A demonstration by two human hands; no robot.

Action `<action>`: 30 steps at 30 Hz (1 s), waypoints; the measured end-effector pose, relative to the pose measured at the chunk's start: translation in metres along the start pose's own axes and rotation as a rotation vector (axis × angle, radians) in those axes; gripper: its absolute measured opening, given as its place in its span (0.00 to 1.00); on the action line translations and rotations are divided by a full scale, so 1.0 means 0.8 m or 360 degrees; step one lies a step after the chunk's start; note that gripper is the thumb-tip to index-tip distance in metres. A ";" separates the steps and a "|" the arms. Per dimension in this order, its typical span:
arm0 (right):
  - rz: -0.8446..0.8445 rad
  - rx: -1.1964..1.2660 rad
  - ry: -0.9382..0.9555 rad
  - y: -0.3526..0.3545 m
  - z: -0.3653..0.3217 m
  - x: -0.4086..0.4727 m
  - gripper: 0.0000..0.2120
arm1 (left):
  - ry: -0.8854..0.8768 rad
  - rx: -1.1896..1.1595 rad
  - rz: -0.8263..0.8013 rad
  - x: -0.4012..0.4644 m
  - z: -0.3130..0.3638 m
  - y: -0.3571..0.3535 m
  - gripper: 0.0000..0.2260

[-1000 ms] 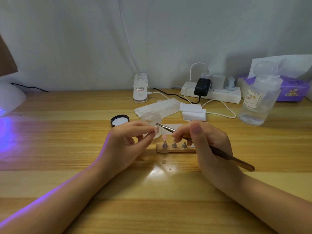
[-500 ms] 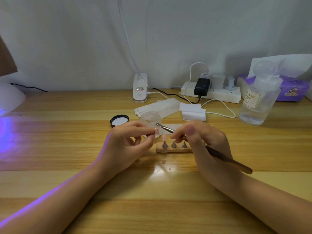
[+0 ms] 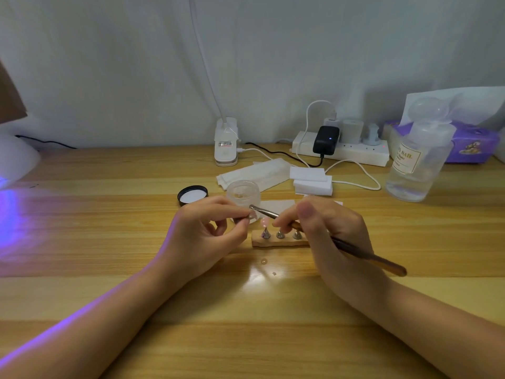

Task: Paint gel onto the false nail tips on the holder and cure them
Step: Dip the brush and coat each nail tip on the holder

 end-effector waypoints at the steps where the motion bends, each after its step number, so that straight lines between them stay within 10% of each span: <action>1: -0.0012 -0.0016 0.0007 0.000 0.000 0.000 0.25 | -0.0004 -0.0011 0.0006 0.000 0.001 0.000 0.10; 30: 0.0011 0.0042 -0.0110 0.002 -0.004 -0.001 0.19 | -0.0092 -0.0001 -0.0006 0.000 -0.005 -0.001 0.08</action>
Point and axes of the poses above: each hand's wrist, its own x-axis towards the middle knuckle, its own y-axis out of the back of the hand, z = x × y, the point moved 1 cm from there along x, towards the middle knuckle, and after that the axes turned 14 degrees about -y, right-handed, at the moved point
